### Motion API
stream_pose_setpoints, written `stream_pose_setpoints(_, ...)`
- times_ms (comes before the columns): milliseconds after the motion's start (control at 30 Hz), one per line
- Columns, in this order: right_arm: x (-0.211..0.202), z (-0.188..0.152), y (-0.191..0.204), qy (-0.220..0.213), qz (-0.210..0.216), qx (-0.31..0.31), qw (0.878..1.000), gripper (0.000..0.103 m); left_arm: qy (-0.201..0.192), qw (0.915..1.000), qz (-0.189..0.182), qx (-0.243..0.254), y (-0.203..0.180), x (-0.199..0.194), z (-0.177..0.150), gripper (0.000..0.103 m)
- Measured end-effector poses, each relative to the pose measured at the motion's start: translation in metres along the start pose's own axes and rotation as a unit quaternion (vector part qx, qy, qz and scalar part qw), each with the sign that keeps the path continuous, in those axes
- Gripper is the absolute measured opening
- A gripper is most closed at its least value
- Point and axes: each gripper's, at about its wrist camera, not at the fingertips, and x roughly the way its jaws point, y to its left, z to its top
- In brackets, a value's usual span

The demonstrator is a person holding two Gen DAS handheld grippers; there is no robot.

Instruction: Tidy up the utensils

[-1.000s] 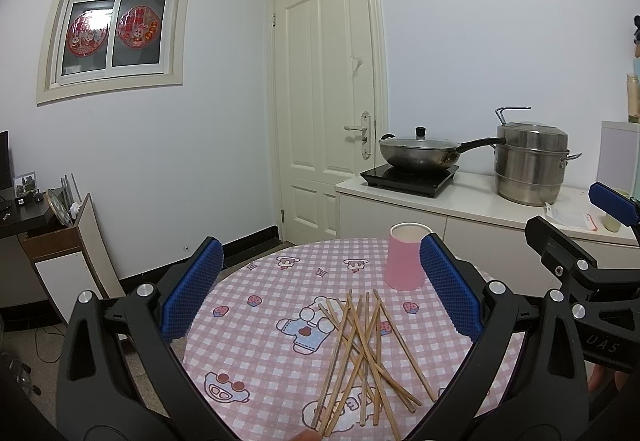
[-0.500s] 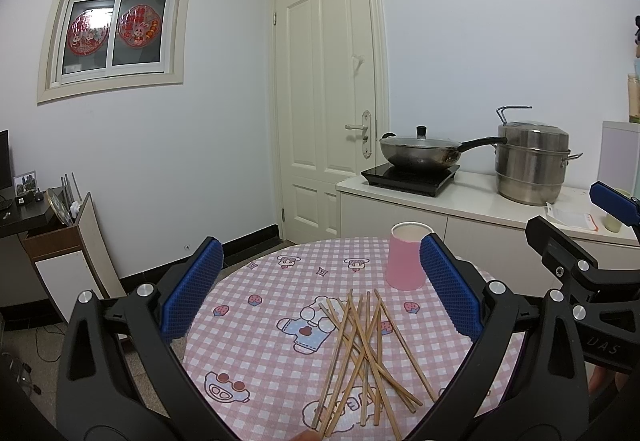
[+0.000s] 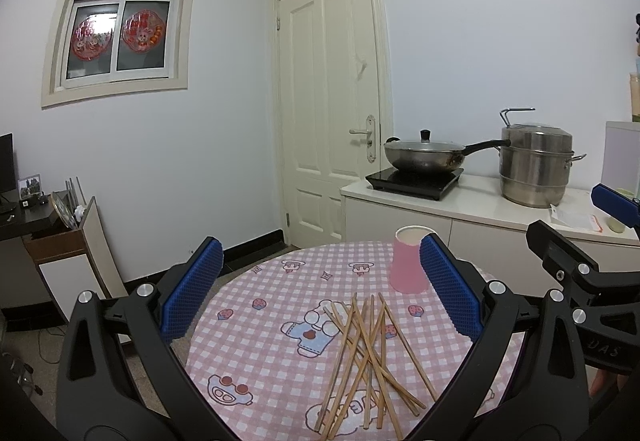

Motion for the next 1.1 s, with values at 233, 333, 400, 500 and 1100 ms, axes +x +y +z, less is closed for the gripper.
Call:
stream_pose_setpoints(233,-0.0004,-0.0007,0.0011,0.0,0.001,-0.001,1.0,0.096,0.002,1.0,0.001,-0.001,0.0005,-0.0013,0.0009,0.097)
stream_pose_setpoints(333,0.001,-0.0002,0.0001,0.0,0.001,-0.001,1.0,0.096,0.002,1.0,0.001,-0.001,-0.0003,-0.001,0.0015,0.097)
stream_pose_setpoints(400,0.0011,-0.0002,0.0001,0.001,0.001,-0.001,1.0,0.096,0.002,1.0,0.001,-0.001,-0.0005,-0.0007,0.0016,0.097)
stream_pose_setpoints(500,0.0003,-0.0005,0.0001,0.001,0.0,-0.001,1.0,0.096,0.002,1.0,0.001,-0.002,-0.0006,-0.0009,0.0016,0.097)
stream_pose_setpoints(1100,0.0,-0.0009,0.0,0.003,0.0,-0.002,1.0,0.096,0.005,1.0,0.0,-0.002,-0.0014,-0.001,0.0013,0.097)
